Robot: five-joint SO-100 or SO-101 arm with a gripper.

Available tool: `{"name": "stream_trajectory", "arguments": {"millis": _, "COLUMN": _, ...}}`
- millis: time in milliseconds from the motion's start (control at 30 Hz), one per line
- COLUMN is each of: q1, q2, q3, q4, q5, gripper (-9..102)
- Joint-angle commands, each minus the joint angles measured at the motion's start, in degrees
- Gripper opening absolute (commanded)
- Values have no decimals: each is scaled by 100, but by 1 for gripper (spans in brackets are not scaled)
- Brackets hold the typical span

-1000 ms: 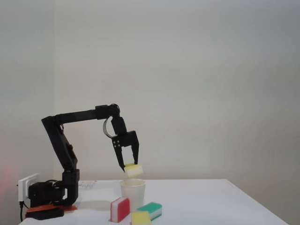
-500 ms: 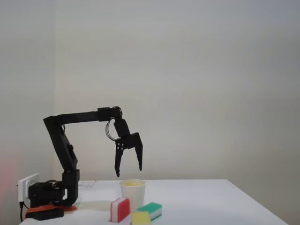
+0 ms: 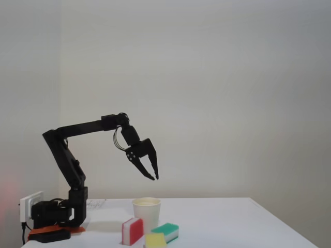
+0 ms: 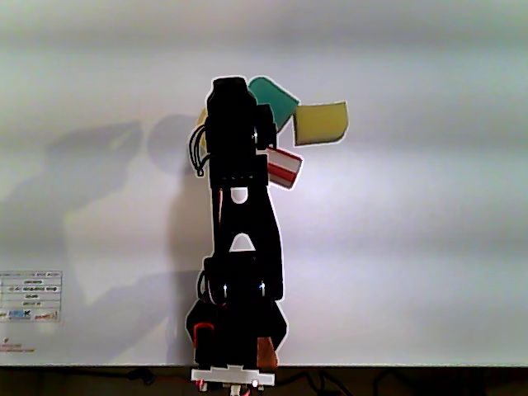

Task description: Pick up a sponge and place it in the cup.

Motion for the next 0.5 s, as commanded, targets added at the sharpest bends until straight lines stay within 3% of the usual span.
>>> {"name": "stream_trajectory", "arguments": {"millis": 0, "q1": -79, "q2": 562, "q3": 97, "q4": -79, "q5": -70, "gripper": 0}}
{"name": "stream_trajectory", "arguments": {"millis": 467, "q1": 396, "q2": 3753, "q3": 1934, "q4": -334, "q5": -387, "gripper": 0}}
